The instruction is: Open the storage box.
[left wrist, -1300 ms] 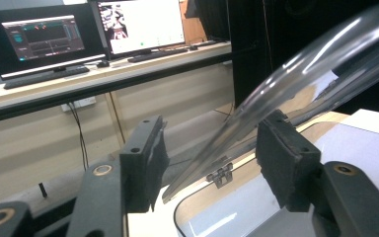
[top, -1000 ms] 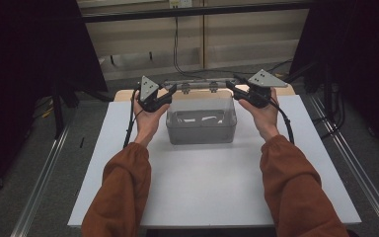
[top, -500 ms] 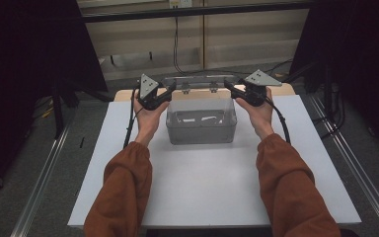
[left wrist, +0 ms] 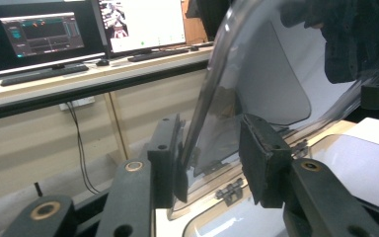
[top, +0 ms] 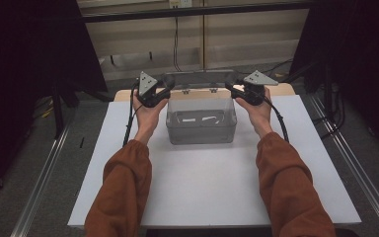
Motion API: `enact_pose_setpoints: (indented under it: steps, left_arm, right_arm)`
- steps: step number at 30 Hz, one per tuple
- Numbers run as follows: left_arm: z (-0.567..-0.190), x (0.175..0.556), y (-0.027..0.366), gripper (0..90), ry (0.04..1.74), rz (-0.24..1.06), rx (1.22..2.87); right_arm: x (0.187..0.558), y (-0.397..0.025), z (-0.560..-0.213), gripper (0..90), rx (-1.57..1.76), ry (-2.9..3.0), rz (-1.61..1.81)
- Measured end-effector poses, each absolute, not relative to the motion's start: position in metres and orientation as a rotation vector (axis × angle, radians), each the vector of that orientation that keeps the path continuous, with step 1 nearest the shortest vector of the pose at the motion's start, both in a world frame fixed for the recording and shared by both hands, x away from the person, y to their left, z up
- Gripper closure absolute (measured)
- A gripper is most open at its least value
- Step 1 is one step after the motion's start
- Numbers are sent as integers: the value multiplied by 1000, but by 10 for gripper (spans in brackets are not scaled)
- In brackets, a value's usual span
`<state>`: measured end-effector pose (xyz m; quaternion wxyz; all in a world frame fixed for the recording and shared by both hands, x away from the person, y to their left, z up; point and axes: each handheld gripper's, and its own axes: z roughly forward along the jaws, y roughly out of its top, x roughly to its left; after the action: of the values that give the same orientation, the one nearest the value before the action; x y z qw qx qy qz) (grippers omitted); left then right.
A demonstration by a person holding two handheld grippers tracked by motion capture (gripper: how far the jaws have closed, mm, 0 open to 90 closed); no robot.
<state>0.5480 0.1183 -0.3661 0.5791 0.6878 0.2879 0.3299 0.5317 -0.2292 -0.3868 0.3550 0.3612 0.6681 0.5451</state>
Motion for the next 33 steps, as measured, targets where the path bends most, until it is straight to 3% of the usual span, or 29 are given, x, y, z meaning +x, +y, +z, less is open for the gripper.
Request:
enact_pose_setpoints:
  steps: [6, 10, 33]
  left_arm:
    - [-366, 552, 118, 619, 678, 773, 1607]
    - [-369, 556, 119, 624, 716, 701, 1593]
    - [-378, 575, 121, 666, 731, 697, 1654]
  right_arm:
    - [538, -230, -389, 618, 943, 1726, 1412]
    - [542, -230, -393, 633, 959, 1729, 1413]
    - [556, -230, -396, 683, 981, 1760, 1394]
